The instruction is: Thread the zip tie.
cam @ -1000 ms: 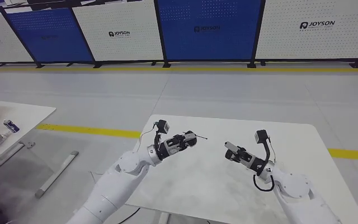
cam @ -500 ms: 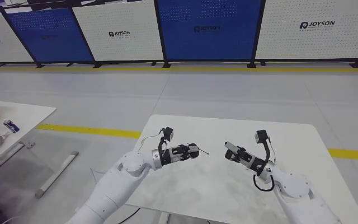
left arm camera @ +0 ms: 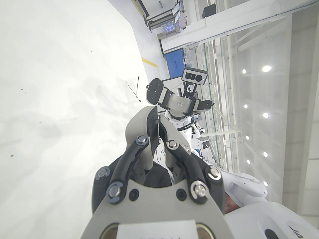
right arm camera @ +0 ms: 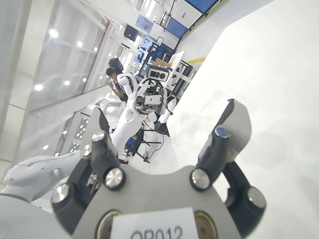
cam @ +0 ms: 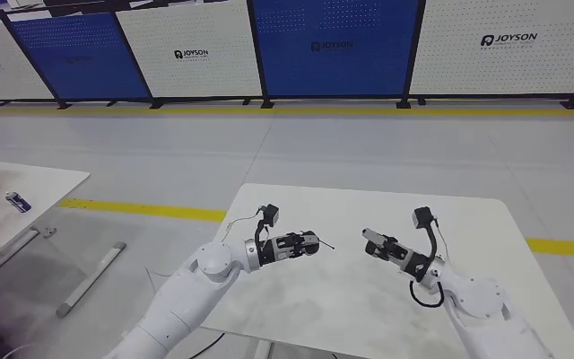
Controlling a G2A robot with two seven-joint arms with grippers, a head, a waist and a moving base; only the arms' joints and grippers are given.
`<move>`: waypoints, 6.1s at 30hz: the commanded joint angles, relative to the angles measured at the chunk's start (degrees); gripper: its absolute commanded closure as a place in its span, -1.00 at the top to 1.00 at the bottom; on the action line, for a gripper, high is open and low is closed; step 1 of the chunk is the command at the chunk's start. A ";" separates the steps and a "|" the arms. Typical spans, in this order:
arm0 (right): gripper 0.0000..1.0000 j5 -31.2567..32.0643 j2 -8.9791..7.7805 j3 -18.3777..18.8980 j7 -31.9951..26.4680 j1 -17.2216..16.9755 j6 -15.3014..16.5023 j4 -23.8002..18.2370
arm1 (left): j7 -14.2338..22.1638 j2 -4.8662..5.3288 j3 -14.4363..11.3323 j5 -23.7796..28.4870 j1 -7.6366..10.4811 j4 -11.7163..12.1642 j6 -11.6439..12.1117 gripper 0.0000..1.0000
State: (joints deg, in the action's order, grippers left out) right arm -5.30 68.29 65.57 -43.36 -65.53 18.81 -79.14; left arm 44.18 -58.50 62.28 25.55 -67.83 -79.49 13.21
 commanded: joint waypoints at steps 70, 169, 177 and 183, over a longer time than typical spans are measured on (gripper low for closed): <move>1.00 25.12 -11.90 -4.52 -36.28 22.01 -11.23 10.69 | 0.00 0.00 0.00 0.00 0.00 0.00 0.00 -1.00; -0.52 28.56 2.33 -37.89 -36.11 43.89 -23.66 45.22 | 0.00 0.00 0.00 0.00 0.00 0.00 0.00 -1.00; -0.64 28.89 4.45 -38.45 -35.86 44.87 -22.84 49.11 | 0.00 0.00 0.00 0.00 0.00 0.00 0.00 -1.00; -0.66 29.28 5.73 -38.70 -35.85 45.46 -22.29 51.57 | 0.00 0.00 0.00 0.00 0.00 0.00 0.00 -1.00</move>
State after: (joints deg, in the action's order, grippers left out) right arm 23.92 73.84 26.90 -79.19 -20.15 -3.53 -27.94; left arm 44.18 -58.50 62.28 25.55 -67.83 -79.49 13.21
